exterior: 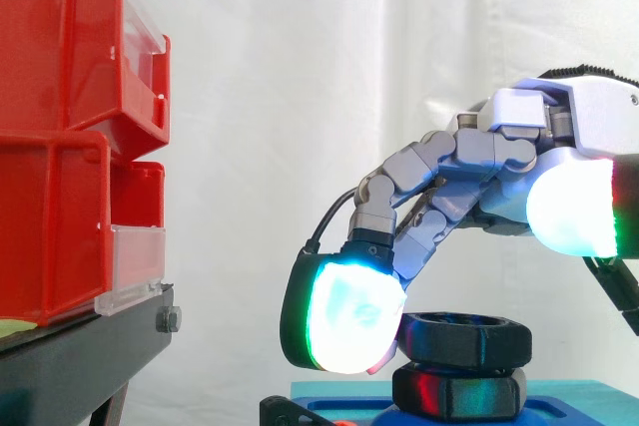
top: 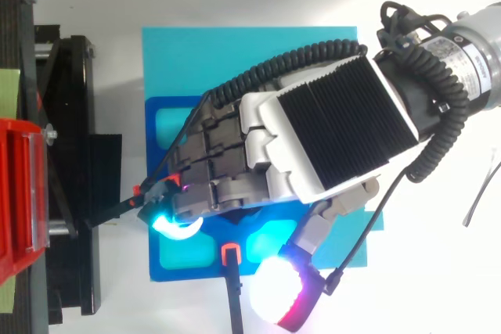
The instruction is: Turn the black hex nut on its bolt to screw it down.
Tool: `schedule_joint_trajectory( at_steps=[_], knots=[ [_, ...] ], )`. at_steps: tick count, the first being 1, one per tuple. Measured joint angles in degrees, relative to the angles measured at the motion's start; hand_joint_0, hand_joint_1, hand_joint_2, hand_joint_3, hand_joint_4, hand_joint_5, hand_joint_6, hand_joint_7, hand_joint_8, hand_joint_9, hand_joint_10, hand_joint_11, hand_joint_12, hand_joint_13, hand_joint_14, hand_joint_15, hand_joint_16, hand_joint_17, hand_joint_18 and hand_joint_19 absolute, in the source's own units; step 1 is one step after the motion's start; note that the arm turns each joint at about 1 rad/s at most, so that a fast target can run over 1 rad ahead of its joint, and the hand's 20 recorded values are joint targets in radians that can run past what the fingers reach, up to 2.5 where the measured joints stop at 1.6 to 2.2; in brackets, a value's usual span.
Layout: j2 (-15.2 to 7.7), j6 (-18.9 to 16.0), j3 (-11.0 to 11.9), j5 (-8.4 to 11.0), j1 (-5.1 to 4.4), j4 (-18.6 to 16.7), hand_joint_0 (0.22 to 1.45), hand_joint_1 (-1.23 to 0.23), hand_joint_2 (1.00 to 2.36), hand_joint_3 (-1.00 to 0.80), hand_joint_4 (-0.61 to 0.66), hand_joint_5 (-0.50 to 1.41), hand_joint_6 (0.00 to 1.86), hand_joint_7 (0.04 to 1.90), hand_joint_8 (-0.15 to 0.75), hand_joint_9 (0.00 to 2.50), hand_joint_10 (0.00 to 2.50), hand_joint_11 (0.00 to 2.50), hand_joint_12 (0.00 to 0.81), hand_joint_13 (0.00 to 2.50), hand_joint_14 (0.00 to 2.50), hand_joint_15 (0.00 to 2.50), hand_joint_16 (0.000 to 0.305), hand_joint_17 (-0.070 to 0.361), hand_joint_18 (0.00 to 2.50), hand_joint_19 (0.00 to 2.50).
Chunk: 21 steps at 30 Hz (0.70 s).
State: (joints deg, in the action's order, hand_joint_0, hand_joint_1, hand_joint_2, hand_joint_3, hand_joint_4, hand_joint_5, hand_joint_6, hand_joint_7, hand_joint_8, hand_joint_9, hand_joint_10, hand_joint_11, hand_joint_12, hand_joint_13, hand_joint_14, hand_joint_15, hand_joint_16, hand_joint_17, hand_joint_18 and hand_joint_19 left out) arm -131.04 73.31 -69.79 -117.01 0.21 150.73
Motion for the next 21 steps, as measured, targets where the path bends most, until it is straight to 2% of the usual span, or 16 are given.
schedule_joint_trajectory(
  at_steps=[6, 13, 21],
  knots=[
    [0.0, 0.1, 0.0, -0.27, 0.52, 0.0, 0.49, -0.32, 1.00, -0.50, 0.32, -0.21, 0.86, 0.71, 0.378, 0.79, 0.01, 0.60, 0.404, 0.85, 0.01, 0.28, 0.055, 0.124, 0.92, 0.36],
    [0.0, 0.3, 0.0, -2.23, 1.36, 0.1, 0.49, -0.32, 1.00, -0.50, 0.33, -0.21, 0.86, 0.71, 0.380, 0.79, 0.01, 0.60, 0.402, 0.85, 0.01, 0.28, 0.055, 0.125, 0.92, 0.35],
    [0.0, 0.8, -0.1, -3.55, 2.40, 1.1, 0.49, -0.32, 1.00, -0.50, 0.33, -0.21, 0.86, 0.71, 0.380, 0.80, 0.01, 0.60, 0.400, 0.85, 0.01, 0.27, 0.055, 0.124, 0.92, 0.36]
  ],
)
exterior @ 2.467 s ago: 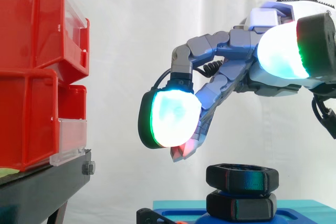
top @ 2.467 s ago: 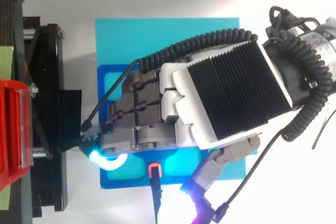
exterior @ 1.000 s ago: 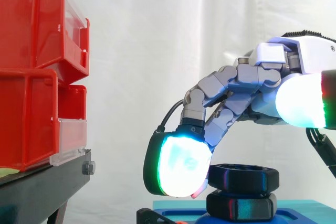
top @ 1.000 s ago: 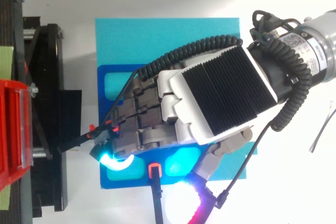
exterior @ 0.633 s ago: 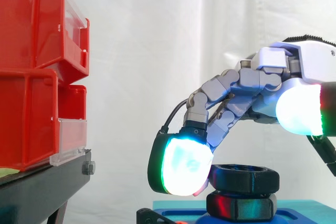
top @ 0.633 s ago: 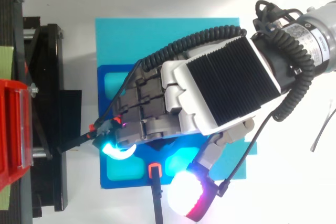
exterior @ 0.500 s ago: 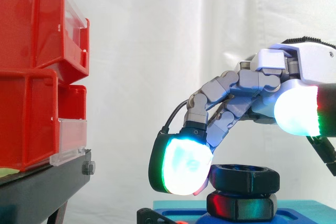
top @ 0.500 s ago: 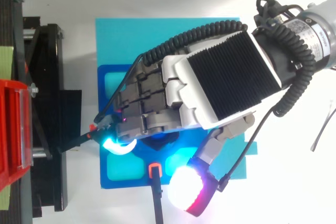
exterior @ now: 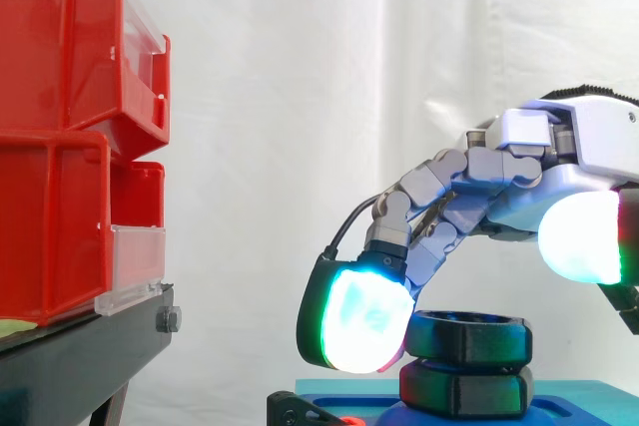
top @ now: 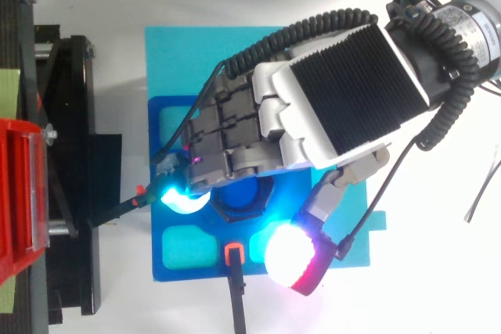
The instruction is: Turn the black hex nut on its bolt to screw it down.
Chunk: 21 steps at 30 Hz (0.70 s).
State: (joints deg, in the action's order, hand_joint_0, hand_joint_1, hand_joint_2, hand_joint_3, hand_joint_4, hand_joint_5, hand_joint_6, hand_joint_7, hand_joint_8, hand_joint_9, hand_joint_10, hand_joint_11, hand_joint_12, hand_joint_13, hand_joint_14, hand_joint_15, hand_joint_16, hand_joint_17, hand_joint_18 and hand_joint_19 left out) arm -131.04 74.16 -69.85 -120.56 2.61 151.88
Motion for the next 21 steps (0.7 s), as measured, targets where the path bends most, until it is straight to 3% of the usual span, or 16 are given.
schedule_joint_trajectory(
  at_steps=[21],
  knots=[
    [0.0, 0.6, 0.0, -1.63, 1.40, 1.8, 0.49, -0.32, 1.00, -0.50, 0.33, -0.21, 0.86, 0.71, 0.382, 0.81, 0.01, 0.60, 0.396, 0.85, 0.01, 0.26, 0.055, 0.125, 0.93, 0.36]
  ],
)
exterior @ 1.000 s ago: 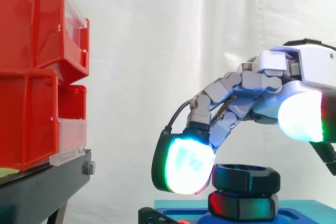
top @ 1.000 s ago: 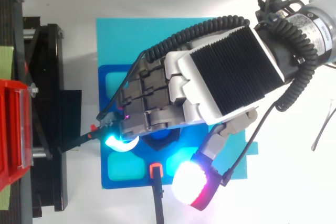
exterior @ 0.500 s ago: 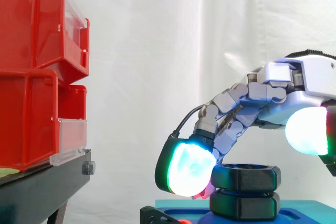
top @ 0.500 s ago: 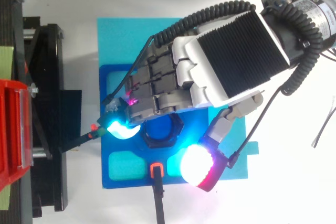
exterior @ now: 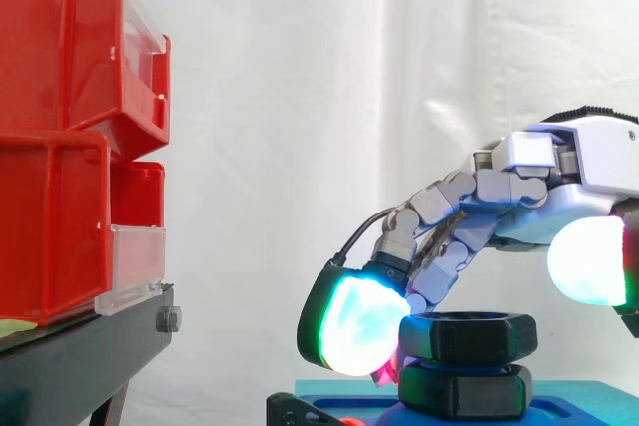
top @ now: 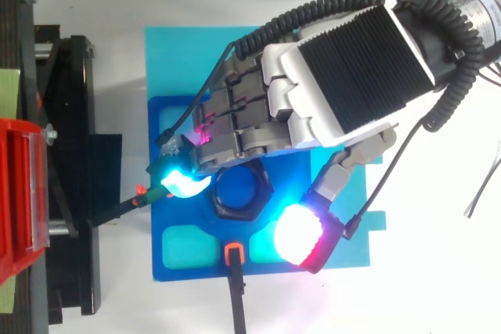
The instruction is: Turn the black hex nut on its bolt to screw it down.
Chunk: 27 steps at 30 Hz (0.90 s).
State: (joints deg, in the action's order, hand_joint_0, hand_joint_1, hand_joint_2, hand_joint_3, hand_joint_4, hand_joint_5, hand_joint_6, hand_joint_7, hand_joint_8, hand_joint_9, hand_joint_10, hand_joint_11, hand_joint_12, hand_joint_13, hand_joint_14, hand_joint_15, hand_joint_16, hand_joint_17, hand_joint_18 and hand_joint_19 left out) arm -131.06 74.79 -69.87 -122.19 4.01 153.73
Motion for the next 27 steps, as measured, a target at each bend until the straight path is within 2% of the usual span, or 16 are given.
schedule_joint_trajectory(
  at_steps=[8, 14, 16, 18, 21, 22, 27],
  knots=[
    [0.0, 0.0, 0.0, -1.14, 0.88, 0.1, 0.50, -0.32, 1.00, -0.50, 0.32, -0.21, 0.86, 0.72, 0.382, 0.81, 0.02, 0.61, 0.392, 0.84, 0.01, 0.25, 0.055, 0.124, 0.93, 0.35],
    [0.0, -0.1, 0.0, -3.34, 2.21, -0.1, 0.50, -0.32, 1.00, -0.50, 0.33, -0.21, 0.84, 0.72, 0.381, 0.82, 0.01, 0.60, 0.389, 0.85, 0.01, 0.25, 0.055, 0.124, 0.93, 0.35],
    [0.0, -0.2, 0.0, -3.99, 2.61, -0.3, 0.50, -0.32, 1.00, -0.50, 0.33, -0.20, 0.79, 0.74, 0.380, 0.82, 0.01, 0.60, 0.388, 0.84, 0.01, 0.26, 0.055, 0.124, 0.94, 0.36],
    [0.0, -0.4, 0.0, -4.32, 2.81, -0.6, 0.50, -0.32, 1.00, -0.50, 0.33, -0.19, 0.70, 0.83, 0.379, 0.82, 0.01, 0.60, 0.389, 0.84, 0.01, 0.25, 0.055, 0.124, 0.93, 0.36],
    [0.0, -0.8, 0.2, -4.49, 2.93, -1.1, 0.49, -0.32, 1.00, -0.50, 0.34, -0.17, 0.53, 1.09, 0.378, 0.82, 0.01, 0.59, 0.390, 0.84, 0.01, 0.26, 0.056, 0.125, 0.93, 0.35],
    [0.0, -1.1, 0.4, -4.51, 2.93, -1.4, 0.49, -0.32, 1.00, -0.50, 0.35, -0.16, 0.50, 1.12, 0.375, 0.81, 0.01, 0.58, 0.391, 0.84, 0.01, 0.26, 0.055, 0.125, 0.93, 0.36],
    [0.0, -2.9, 1.9, -4.55, 2.77, -2.2, 0.49, -0.33, 1.00, -0.50, 0.29, -0.20, 0.50, 0.88, 0.355, 0.75, 0.01, 0.44, 0.386, 0.84, 0.01, 0.25, 0.056, 0.125, 0.92, 0.36]
  ],
)
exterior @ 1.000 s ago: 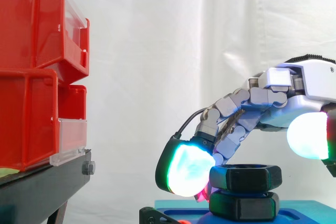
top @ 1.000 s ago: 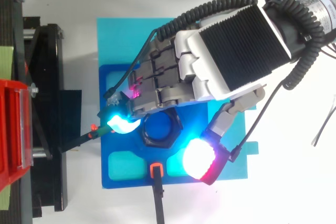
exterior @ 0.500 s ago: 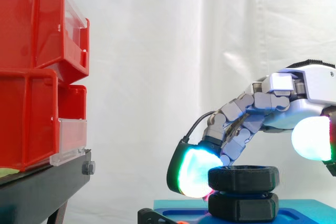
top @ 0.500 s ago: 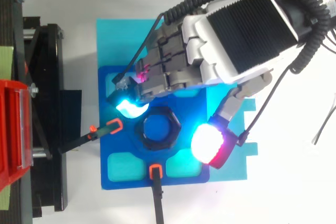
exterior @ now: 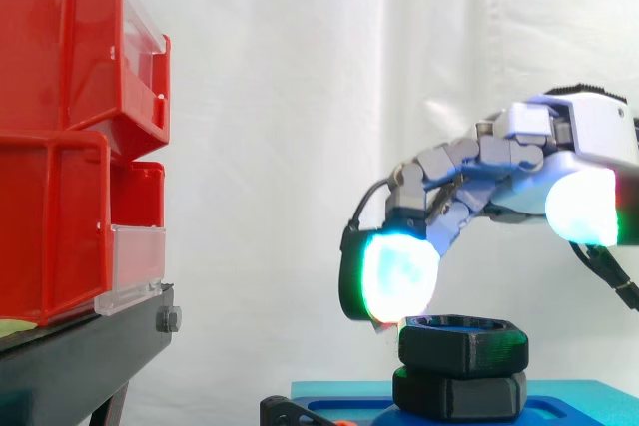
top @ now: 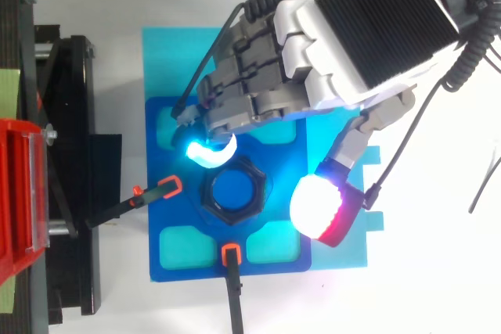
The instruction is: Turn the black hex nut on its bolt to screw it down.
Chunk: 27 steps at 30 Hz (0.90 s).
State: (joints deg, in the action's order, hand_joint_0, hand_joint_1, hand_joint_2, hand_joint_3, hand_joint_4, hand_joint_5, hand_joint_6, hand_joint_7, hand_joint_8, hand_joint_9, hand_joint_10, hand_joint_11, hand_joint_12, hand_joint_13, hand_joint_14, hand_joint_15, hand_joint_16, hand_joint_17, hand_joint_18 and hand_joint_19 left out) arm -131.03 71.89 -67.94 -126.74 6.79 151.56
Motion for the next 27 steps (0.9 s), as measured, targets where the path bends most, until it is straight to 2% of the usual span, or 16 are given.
schedule_joint_trajectory(
  at_steps=[8, 13, 22, 27],
  knots=[
    [0.0, -1.0, 1.2, 0.04, -0.68, -3.1, 0.48, -0.33, 1.00, -0.50, 0.23, -0.21, 0.50, 0.70, 0.328, 0.61, 0.01, 0.20, 0.389, 0.76, 0.01, 0.18, 0.056, 0.126, 0.88, 0.36],
    [-0.9, -1.5, 1.2, 0.45, -1.50, -4.3, 0.47, -0.32, 1.00, -0.50, 0.19, -0.19, 0.50, 0.67, 0.294, 0.35, 0.00, 0.02, 0.390, 0.59, 0.00, 0.13, 0.057, 0.129, 0.79, 0.37],
    [-3.7, -2.9, 1.3, 2.18, -3.06, -7.0, 0.45, -0.34, 1.00, -0.50, 0.24, -0.16, 0.50, 0.96, 0.284, 0.12, 0.00, 0.00, 0.403, 0.41, 0.00, 0.12, 0.059, 0.133, 0.59, 0.35],
    [-4.3, -4.1, 1.3, 2.42, -3.49, -8.9, 0.44, -0.40, 1.00, -0.50, 0.27, -0.16, 0.50, 1.11, 0.291, 0.07, 0.00, 0.00, 0.411, 0.31, 0.00, 0.09, 0.066, 0.148, 0.44, 0.29]
  ],
)
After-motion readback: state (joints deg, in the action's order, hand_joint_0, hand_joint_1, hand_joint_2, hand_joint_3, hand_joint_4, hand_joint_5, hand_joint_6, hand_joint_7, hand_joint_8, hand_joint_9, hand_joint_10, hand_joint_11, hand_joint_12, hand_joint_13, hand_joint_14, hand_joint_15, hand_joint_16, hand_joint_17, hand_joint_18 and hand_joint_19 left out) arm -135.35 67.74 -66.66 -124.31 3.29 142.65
